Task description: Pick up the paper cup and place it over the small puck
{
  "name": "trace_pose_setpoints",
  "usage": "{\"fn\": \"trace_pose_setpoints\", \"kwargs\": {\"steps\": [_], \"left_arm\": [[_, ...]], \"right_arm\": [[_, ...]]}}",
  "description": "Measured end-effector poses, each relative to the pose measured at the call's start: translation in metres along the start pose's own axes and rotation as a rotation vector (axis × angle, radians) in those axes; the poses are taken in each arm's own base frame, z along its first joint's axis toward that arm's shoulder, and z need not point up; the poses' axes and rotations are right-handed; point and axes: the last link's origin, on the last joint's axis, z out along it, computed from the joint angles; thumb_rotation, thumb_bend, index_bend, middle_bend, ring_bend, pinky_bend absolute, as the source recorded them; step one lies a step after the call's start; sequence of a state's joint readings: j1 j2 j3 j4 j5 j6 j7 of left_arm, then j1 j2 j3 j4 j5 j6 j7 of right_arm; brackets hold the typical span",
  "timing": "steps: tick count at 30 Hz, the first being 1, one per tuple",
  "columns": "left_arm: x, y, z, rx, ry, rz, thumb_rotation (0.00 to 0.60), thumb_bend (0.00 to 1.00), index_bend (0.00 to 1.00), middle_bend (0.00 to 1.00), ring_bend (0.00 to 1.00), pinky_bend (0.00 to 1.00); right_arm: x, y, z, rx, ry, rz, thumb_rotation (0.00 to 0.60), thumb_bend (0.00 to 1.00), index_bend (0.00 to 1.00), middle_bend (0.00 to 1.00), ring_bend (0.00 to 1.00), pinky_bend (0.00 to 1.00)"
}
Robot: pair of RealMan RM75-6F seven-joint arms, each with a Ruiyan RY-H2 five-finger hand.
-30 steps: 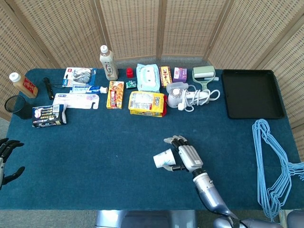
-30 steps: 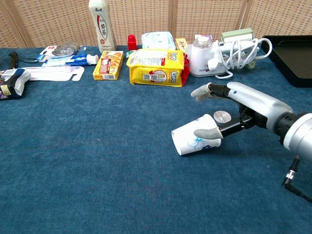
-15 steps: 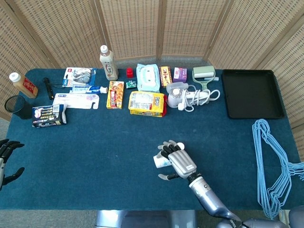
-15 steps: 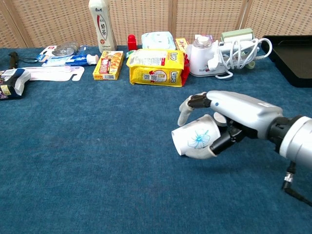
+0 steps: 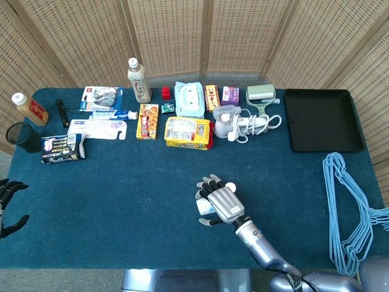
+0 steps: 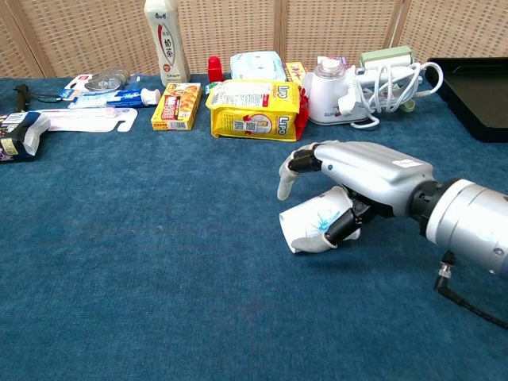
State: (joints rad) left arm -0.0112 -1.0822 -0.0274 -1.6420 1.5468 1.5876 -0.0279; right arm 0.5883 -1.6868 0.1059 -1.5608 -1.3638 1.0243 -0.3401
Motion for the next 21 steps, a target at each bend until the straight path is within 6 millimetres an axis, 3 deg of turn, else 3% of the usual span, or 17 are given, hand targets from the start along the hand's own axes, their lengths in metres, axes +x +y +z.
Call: {"fn": "trace_pose_setpoints", "kwargs": {"steps": [21], "left_arm": [[-0.0015,-0.004,-0.0019,0.011,-0.005,-0.001,0.6,0.18,0.28,0.28,0.16,0.18]], "right_arm": [[-0.0092,0.0053,0.0099,0.027,-0.015,-0.157,0.435,0.26,0.35,0.21,0.12,0.0]]}}
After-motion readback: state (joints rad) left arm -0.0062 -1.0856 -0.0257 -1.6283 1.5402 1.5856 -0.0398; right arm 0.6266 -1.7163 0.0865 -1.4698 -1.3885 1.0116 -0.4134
